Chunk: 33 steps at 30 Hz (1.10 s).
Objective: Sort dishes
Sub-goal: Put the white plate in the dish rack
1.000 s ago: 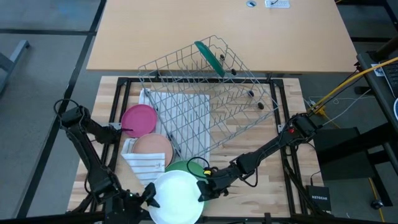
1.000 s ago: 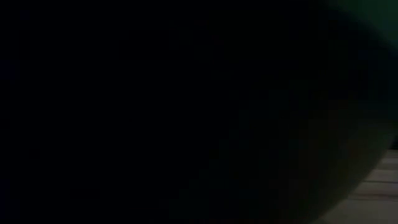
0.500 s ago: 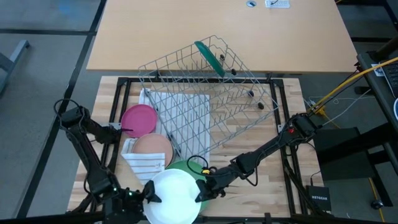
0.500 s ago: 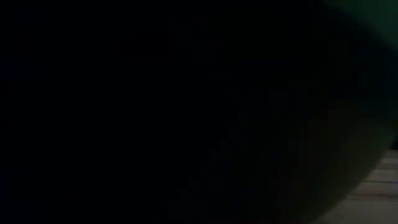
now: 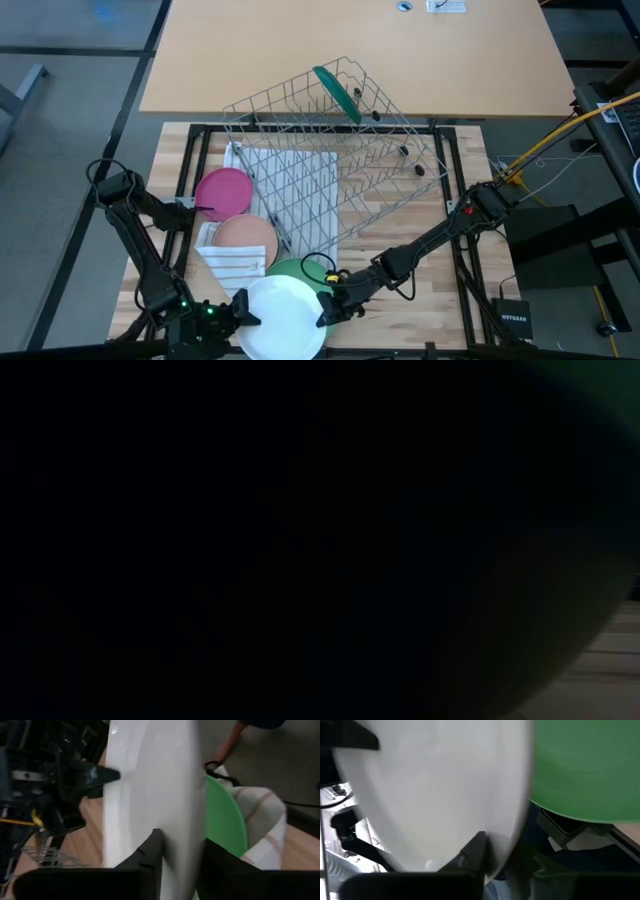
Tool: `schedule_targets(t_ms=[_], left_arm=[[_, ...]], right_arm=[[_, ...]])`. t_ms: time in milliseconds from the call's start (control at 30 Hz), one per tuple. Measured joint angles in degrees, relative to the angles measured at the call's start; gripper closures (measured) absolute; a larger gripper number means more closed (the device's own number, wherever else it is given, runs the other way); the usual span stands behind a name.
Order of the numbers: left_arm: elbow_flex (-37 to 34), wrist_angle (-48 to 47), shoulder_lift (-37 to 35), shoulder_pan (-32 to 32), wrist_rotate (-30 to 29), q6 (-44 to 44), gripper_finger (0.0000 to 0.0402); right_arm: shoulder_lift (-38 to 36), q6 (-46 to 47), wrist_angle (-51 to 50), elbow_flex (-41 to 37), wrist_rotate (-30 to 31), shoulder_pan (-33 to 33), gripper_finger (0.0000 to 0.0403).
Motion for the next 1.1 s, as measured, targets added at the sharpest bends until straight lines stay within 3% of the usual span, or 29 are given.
schedule_targets(t_ms=[200,367,800,1100], left_arm=[[0.0,-0.1,0.1,-0.7,-0.4,-5.1,0.0355],[-0.1,-0.8,0.1,-1.4,0.1,-11.2,0.0355],[-0.2,0.3,0.2,-5.1,-0.4,-21.5,0.0355],[-0.1,3.3,0.2,-5.2,-4.3,-34.4,0.0355]], right_arm=[[0.0,-1.1,-1.0,0.2,-1.0,0.0,0.0285],[0.0,-4.2,-1.5,0.2,-1.2,0.0,0.0257],[-1.2,-11.8,-6.3,0.2,-0.2,-0.1,0.0258],[-12.1,-28.9,-15.5,0.2,10.0,0.0,0.0258]])
